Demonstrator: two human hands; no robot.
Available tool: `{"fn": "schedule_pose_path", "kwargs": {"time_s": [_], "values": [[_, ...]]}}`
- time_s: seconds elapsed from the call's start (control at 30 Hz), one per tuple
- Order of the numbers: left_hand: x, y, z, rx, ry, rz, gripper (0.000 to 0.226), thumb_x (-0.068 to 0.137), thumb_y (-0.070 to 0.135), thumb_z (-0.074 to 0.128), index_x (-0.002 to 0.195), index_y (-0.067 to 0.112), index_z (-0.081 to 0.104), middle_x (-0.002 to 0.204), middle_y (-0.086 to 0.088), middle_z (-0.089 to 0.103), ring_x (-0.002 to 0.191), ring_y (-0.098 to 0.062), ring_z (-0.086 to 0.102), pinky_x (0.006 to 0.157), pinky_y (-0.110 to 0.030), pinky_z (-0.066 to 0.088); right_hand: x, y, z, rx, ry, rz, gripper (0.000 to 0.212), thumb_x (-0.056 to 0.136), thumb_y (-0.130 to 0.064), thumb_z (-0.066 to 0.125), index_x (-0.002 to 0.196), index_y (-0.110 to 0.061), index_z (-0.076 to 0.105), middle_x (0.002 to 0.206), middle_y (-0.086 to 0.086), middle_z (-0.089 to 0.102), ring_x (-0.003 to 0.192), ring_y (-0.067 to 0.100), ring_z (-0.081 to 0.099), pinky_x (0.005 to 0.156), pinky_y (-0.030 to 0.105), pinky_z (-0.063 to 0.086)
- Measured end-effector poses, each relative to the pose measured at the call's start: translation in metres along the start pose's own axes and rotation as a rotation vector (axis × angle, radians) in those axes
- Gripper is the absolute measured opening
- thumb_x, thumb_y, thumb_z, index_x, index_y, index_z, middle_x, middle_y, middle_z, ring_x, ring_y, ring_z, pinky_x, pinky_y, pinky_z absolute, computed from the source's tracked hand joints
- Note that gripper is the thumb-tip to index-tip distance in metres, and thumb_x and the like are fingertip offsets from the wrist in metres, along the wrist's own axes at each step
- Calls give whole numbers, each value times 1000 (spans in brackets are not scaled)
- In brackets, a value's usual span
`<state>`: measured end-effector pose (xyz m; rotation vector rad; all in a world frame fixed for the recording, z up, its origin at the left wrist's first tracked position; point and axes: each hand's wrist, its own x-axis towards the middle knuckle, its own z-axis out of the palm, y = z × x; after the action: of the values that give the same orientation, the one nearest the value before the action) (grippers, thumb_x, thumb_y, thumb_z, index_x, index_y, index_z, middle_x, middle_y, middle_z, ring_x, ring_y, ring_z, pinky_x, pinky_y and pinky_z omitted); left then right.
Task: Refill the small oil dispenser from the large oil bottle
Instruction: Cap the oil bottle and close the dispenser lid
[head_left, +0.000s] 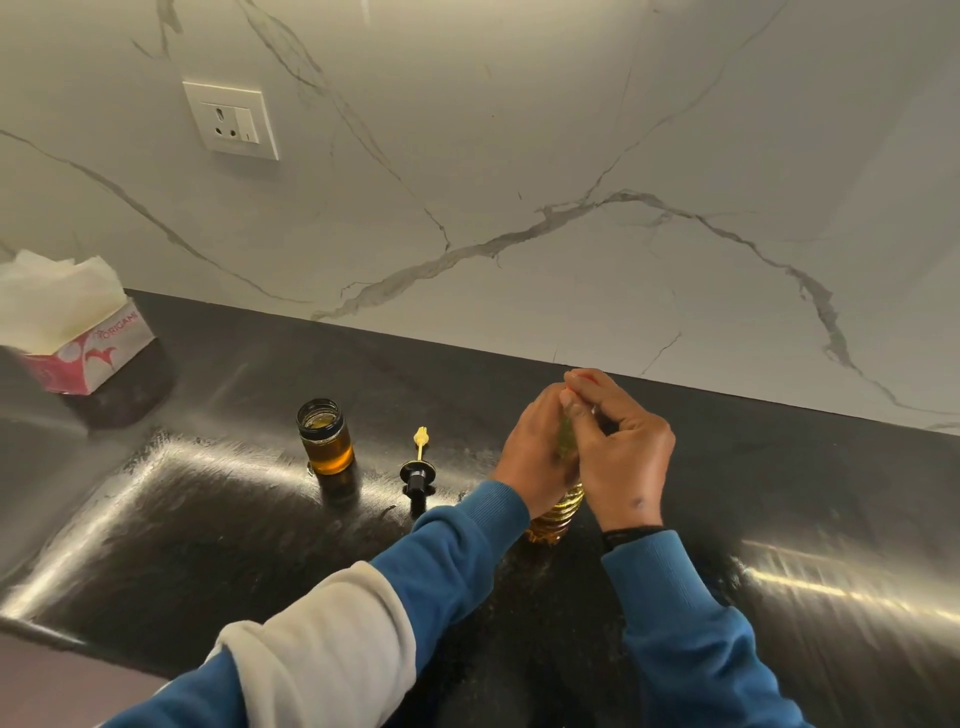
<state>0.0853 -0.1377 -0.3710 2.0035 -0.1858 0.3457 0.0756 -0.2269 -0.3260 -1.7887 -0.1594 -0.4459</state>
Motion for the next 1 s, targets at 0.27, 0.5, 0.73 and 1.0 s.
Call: {"fn": "schedule_pose_path", "kwargs": {"time_s": [0.27,0.5,0.73,1.0], "values": [[-16,-10,-29,-106,-55,-135,92,74,30,82,150,34,30,148,11,45,135,-7,45,110,-27,41,-15,-15,6,-297,205,-333,17,86,-13,74,101,-18,78,112,3,62,96,19,49,75,22,45],[-69,-67,-97,-291,435,-625,22,89,16,71,110,19,65,113,-3,68,99,-9,66,79,-19,54,-62,8,88,-63,-168,-137,23,84,-14,76,105,-22,71,101,-5,58,84,14,62,70,31,55],[-71,-119,-128,-121,227,-853,46,90,3,57,133,19,61,131,0,60,116,-14,57,101,-24,44,-84,66,165,-103,-304,669,31,81,-28,76,103,-34,54,105,1,61,91,16,64,87,40,55],[-48,-140,-141,-12,-91,-794,50,92,8,56,142,15,54,142,-5,57,131,-19,52,111,-28,39,-80,72,191,-181,-157,865,19,83,-17,76,95,-16,61,80,5,67,64,19,71,65,36,62]]}}
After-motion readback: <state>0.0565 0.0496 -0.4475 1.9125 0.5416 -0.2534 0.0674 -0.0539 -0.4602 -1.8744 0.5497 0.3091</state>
